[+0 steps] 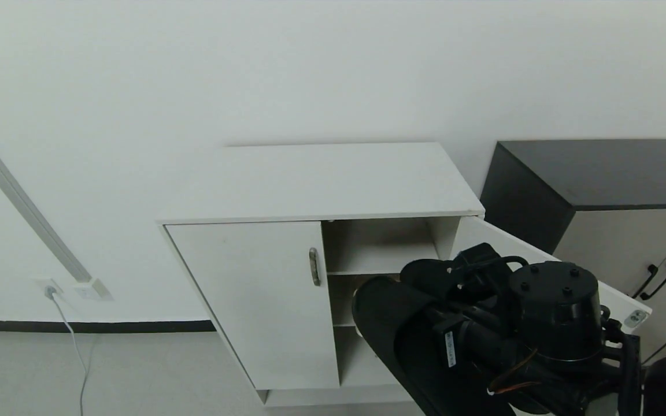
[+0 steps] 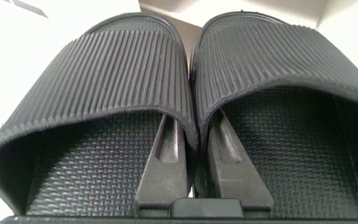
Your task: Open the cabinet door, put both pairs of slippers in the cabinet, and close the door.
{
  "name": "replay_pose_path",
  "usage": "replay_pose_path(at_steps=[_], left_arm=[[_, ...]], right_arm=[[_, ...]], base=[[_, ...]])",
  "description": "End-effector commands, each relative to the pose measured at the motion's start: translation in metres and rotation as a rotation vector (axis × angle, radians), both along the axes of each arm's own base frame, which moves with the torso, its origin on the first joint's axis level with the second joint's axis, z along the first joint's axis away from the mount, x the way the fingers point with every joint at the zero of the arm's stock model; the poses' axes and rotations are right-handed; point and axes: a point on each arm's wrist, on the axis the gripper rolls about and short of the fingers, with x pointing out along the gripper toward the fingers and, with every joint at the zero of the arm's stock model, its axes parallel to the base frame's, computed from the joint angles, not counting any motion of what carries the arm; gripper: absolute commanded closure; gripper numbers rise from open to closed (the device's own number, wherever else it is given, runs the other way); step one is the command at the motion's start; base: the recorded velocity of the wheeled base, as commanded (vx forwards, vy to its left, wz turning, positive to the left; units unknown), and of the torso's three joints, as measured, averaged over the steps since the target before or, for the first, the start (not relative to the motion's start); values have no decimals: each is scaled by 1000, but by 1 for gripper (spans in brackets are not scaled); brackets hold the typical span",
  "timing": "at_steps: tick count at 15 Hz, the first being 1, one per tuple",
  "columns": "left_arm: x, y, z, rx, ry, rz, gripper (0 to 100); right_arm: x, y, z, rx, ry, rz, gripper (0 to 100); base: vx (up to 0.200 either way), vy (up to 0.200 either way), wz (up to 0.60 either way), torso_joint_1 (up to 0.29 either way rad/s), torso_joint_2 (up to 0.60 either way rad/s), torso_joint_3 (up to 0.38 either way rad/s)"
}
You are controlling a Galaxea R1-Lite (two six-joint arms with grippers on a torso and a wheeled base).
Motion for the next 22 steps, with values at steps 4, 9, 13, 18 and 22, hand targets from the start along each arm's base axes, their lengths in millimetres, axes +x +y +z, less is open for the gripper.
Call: replay_pose_path(at_steps=[4, 9, 13, 18, 22], left_arm=[[0, 0, 0, 0, 1, 1, 100], [0, 0, 0, 0, 1, 1, 100], [0, 0, 0, 0, 1, 1, 100], [0, 0, 0, -1, 1, 1, 100], [0, 0, 0, 2, 1, -1, 100]], right_arm=[[1, 1, -6, -22, 12, 1, 100], [1, 2, -7, -23, 13, 3, 100], [2, 2, -7, -24, 13, 0, 100], [1, 2, -4, -11, -3, 3, 100], [0, 1, -3, -12, -14, 7, 100]], base=[[0, 0, 0, -213, 541, 325], [0, 0, 0, -187, 504, 320], [0, 0, 0, -154, 483, 328], [0, 0, 0, -118, 461, 344], [0, 0, 0, -63, 446, 377]])
